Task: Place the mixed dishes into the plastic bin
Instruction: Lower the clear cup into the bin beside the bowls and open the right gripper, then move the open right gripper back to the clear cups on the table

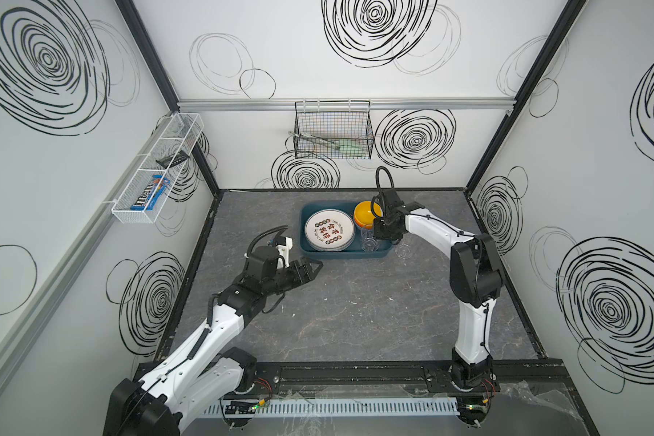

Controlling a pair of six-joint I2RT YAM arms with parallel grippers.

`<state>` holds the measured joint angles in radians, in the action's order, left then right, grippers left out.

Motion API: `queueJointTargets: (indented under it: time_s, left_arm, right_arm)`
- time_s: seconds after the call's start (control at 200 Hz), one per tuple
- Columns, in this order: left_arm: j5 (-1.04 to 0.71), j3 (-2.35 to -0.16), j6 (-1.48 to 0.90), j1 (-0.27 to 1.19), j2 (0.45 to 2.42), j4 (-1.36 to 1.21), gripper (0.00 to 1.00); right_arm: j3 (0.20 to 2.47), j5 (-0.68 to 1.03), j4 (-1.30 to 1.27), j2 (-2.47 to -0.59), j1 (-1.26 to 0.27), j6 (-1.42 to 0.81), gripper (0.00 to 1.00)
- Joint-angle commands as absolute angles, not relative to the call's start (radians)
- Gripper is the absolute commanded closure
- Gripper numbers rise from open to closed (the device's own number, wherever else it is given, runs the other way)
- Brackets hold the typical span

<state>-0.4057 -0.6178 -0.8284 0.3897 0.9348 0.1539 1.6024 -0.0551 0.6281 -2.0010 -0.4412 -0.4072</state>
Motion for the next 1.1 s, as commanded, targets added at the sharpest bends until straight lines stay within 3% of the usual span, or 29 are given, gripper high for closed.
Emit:
queueJointTargets:
  time_s: [0.0,0.53,0.755,1.096]
  left_arm:
    - [-0.424,-0.612,-0.833,0.386,0.922,0.094,0.16]
    - [-0.415,-0.710,-0.741,0.530,1.019,0.095,0.17]
    - [-0.381,-0.767,-0.709,0.590,1.085,0.101,0.17]
    - [-0.350,-0.837,-0.680,0.656,1.160,0.111,0.17]
  right_arm:
    - [1.632,-0.077,0.666,-1.926,-0.447,-0.411,0.66]
    - [1.501,-0.024,0.700,-1.719,-0.391,-0.432,0.65]
    - [1.373,0.050,0.683,-1.608,-0.293,-0.452,0.63]
    - [1.289,0.028,0.690,-1.572,-0.160,-0.509,0.62]
